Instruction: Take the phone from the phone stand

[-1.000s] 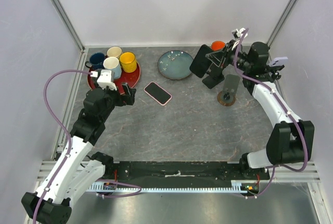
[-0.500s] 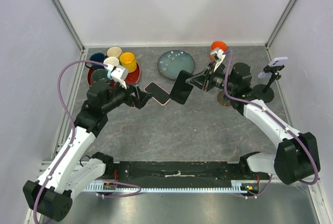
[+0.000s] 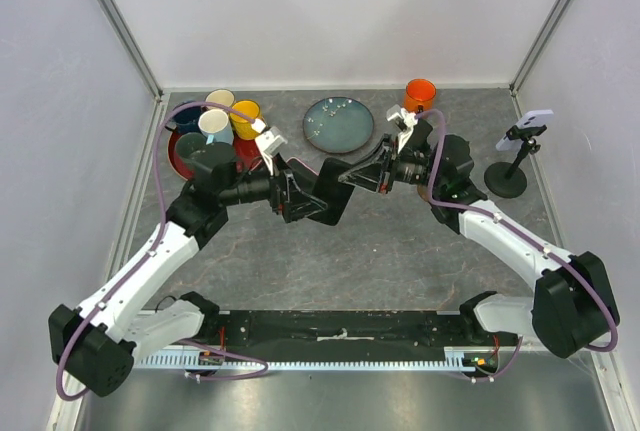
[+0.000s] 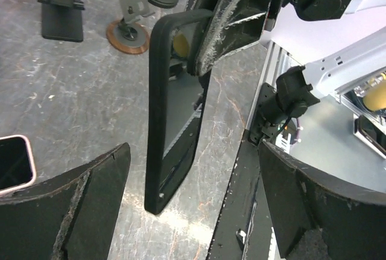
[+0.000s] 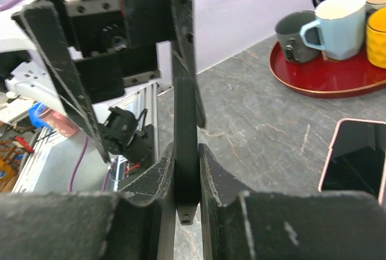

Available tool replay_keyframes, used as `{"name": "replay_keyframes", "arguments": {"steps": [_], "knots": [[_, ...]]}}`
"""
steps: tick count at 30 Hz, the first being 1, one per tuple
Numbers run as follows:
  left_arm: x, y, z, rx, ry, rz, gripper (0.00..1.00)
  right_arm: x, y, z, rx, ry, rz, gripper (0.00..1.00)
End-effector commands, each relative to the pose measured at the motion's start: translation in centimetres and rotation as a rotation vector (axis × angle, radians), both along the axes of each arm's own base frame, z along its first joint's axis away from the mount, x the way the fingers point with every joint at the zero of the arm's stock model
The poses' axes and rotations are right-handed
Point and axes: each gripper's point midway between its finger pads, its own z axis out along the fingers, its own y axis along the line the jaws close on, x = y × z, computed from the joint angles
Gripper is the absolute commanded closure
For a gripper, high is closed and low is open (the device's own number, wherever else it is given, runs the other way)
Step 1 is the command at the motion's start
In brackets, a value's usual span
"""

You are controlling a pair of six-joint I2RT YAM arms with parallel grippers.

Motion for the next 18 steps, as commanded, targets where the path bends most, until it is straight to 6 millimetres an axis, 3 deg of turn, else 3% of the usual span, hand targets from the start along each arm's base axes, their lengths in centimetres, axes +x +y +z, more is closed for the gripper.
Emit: {"name": "replay_keyframes", "arguments": {"steps": [1,9,18], "knots": [[-0.4,-1.8,1.2,-0.034,-0.008,-0.071,0.09,-2.8,0.3,4.2,0.095,-0.135,0.099,1.00],[-1.0,-2.4,1.2,-0.061,0.002,-0.127,0.21,-4.0,0.5,4.3,0.098,-0.148,0.132,1.00],[-3.5,-2.7,-0.5,-0.061,0.068,-0.236,0.50,-4.1,0.7,3.7,0.088,-0.135,0.148,1.00]]}}
